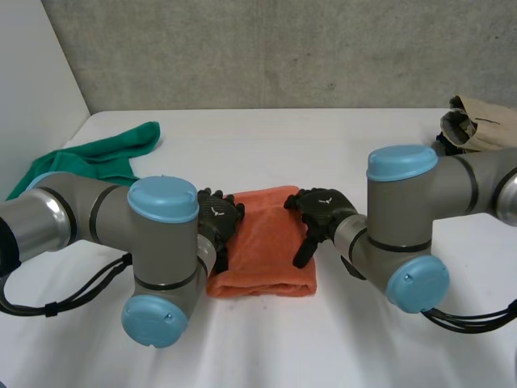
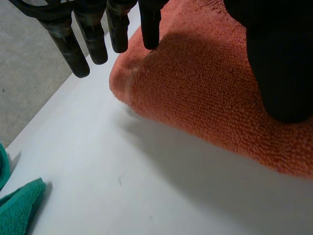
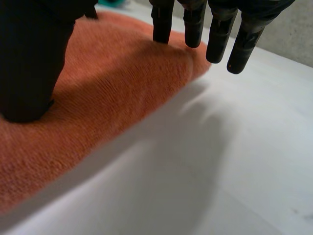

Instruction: Fold the laundry.

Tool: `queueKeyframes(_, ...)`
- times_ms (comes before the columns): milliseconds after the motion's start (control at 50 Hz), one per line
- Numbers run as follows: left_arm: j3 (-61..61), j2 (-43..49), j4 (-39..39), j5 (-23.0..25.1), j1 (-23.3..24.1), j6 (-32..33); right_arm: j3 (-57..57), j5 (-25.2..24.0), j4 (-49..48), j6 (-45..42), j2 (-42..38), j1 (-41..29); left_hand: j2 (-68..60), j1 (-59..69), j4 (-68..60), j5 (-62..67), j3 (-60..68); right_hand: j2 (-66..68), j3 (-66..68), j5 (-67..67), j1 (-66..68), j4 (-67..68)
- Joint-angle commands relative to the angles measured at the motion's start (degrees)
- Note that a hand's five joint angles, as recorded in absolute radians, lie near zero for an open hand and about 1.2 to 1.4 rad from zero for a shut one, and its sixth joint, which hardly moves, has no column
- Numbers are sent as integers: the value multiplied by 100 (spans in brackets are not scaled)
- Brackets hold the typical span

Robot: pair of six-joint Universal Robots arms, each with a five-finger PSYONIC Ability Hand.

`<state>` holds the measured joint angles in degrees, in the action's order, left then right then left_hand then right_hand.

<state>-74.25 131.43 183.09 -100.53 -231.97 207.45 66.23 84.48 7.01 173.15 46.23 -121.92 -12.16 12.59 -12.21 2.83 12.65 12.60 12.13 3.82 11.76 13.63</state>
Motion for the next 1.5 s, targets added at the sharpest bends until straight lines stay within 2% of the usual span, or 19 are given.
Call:
queueKeyframes(20,-19,-39,-2,68,-15,-20,-93,517,11,-800,-193,-7,-24,-19,-19,-43,-25,-260,-213,-382,-176,-363)
queueKeyframes(100,33,-153,16,95,-23,-20,38,561,-7,-950,201,-25,-7,-36,-2,-60,-42,-260,-213,-382,-176,-363)
queueKeyframes(160,95,-565,33,261,-102,-29,354,553,-120,-950,851,-7,9,-52,15,-77,-58,-260,-213,-382,-176,-363)
queueKeyframes(260,191,-1163,42,893,-261,-143,1215,570,-814,-985,1573,-42,-41,-2,-35,-27,-8,-260,-213,-382,-176,-363)
queueKeyframes(320,279,-1453,-1,1682,-488,-467,2023,561,-1385,-1038,1907,-182,-75,32,-69,7,26,-260,-213,-382,-176,-363)
queueKeyframes(380,323,-1612,-89,2246,-621,-749,2779,561,-2009,-1064,2109,-524,-75,32,-69,7,26,-260,-213,-382,-176,-363)
queueKeyframes(400,332,-1682,-229,2692,-708,-941,3051,561,-2367,-1073,2118,-726,-75,32,-69,7,26,-260,-213,-382,-176,-363)
queueKeyframes(440,350,-1726,-387,3072,-788,-1083,3316,570,-2747,-1117,2092,-885,-75,32,-69,7,26,-260,-213,-382,-176,-363)
queueKeyframes(460,393,-1744,-571,3509,-901,-1223,3526,587,-3097,-1169,2022,-1016,-91,48,-86,24,42,-260,-213,-382,-176,-363)
queueKeyframes(520,499,-1753,-950,4075,-1060,-1391,3721,579,-3757,-1336,1646,-1202,-125,82,-120,58,76,-260,-213,-382,-176,-363)
queueKeyframes(760,438,-1683,-1012,4058,-1034,-1400,2870,684,-4111,-2444,599,-1176,-92,49,-86,24,43,-136,-89,-258,-52,-239)
queueKeyframes(1060,420,-1735,-1012,4058,-1034,-1418,2175,693,-4050,-2436,273,-1158,-108,65,-103,41,59,1648,1695,1525,1732,1544)
queueKeyframes(1140,411,-1744,-1012,4058,-1034,-1418,1981,667,-4032,-2444,141,-1167,-108,65,-103,41,59,3159,3205,3036,3242,3055)
queueKeyframes(1240,385,-1753,-1021,4050,-1052,-1418,1823,658,-4006,-2409,132,-1115,-108,65,-103,41,59,6731,6778,6609,6815,6627)
queueKeyframes(1360,394,-1753,-1012,4041,-1069,-1418,1840,614,-3743,-2409,308,-781,-125,82,-120,58,76,6740,6787,6618,6824,6637)
queueKeyframes(1380,394,-1761,-1012,4023,-1078,-1418,1858,579,-3516,-2409,360,-702,-125,82,-120,58,76,4281,4328,4159,4365,4178)
queueKeyframes(1400,394,-1762,-1012,4015,-1087,-1418,1876,553,-3383,-2409,378,-658,-125,82,-120,58,76,3141,3188,3019,3225,3038)
queueKeyframes(1500,341,-1788,-1021,4015,-1096,-1409,2016,175,-2583,-2365,518,-491,-125,82,-120,58,76,1484,1530,1361,1567,1380)
